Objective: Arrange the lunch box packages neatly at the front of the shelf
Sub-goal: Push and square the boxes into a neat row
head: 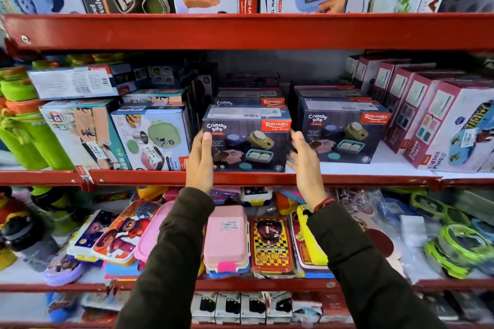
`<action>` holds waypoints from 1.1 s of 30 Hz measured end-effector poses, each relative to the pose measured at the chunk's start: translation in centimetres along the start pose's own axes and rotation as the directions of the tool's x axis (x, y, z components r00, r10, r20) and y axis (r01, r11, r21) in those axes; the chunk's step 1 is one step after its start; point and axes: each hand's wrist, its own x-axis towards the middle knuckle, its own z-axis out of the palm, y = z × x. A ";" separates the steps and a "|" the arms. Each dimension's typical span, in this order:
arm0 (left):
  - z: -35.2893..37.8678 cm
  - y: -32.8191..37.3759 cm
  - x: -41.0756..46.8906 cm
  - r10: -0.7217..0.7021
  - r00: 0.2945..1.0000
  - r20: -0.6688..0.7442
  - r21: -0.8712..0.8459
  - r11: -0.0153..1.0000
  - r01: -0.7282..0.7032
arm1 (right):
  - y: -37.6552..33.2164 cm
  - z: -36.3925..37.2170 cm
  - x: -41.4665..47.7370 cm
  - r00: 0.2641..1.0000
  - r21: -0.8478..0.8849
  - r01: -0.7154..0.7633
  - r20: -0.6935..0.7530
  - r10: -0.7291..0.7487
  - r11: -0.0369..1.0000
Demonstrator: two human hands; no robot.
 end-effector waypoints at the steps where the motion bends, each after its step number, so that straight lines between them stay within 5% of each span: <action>1: -0.1 -0.1 -0.2 0.016 1.000 -0.010 -0.007 1.000 -0.016 | 0.0 -0.1 -0.3 1.000 -0.016 0.005 0.000 -0.005 1.000; 15: 0.7 2.0 -3.2 0.066 0.997 -0.037 0.084 0.995 -0.063 | -0.1 -0.6 -1.8 0.996 -0.058 0.086 0.019 -0.085 0.995; 22: 4.4 2.8 -6.3 0.339 0.865 -0.370 0.118 0.941 -0.318 | 0.1 -4.6 -2.6 0.963 -0.095 0.225 -0.130 -0.236 0.970; 29: 14.8 4.5 -9.4 0.408 0.910 -0.070 0.050 0.913 -0.405 | -1.2 -11.6 -1.3 0.936 -0.110 0.257 -0.219 -0.275 0.960; 33: 19.7 5.1 -9.7 0.241 0.949 0.202 -0.042 0.970 -0.238 | -1.4 -15.1 0.0 0.930 -0.105 0.209 -0.286 -0.231 0.972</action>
